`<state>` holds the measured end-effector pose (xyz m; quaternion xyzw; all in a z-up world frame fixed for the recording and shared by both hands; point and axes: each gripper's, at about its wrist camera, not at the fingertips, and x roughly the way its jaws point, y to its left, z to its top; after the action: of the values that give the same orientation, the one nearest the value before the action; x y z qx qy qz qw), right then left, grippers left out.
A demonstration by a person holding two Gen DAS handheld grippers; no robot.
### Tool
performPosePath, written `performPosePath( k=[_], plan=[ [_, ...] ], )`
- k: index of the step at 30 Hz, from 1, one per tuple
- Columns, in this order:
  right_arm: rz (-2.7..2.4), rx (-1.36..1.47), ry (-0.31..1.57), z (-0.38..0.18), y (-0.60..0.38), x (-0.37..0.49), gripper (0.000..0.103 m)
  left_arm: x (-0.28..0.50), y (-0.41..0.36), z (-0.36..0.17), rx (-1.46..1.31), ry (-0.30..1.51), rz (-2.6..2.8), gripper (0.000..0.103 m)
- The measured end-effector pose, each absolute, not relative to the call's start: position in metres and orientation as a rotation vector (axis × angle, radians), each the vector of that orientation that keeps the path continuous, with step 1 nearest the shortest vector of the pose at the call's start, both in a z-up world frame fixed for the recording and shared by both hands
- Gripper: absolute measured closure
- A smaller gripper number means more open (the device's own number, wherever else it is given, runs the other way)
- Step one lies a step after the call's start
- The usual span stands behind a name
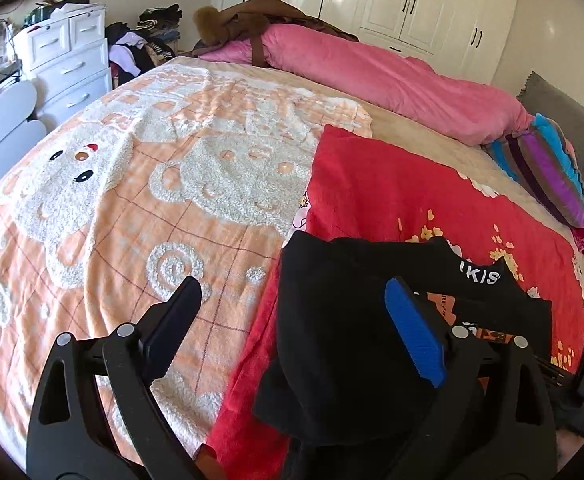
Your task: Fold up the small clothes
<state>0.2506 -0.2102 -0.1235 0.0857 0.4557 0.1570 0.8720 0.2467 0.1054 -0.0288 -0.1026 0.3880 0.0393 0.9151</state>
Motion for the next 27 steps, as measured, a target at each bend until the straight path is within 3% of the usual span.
performPosePath(
  k=[9, 13, 27],
  plan=[
    [0.399, 0.155, 0.753, -0.042, -0.225, 0.226, 0.095, 0.243, 0.119, -0.022, -0.234, 0.773, 0.107, 0.017],
    [0.354, 0.135, 0.755, -0.02, -0.246, 0.228, 0.095, 0.244, 0.115, -0.023, -0.23, 0.782, 0.095, 0.016],
    [0.183, 0.122, 0.872, -0.063, -0.311, 0.241, 0.095, 0.244, 0.027, -0.042, -0.064, 0.797, -0.109, 0.017]
  ],
)
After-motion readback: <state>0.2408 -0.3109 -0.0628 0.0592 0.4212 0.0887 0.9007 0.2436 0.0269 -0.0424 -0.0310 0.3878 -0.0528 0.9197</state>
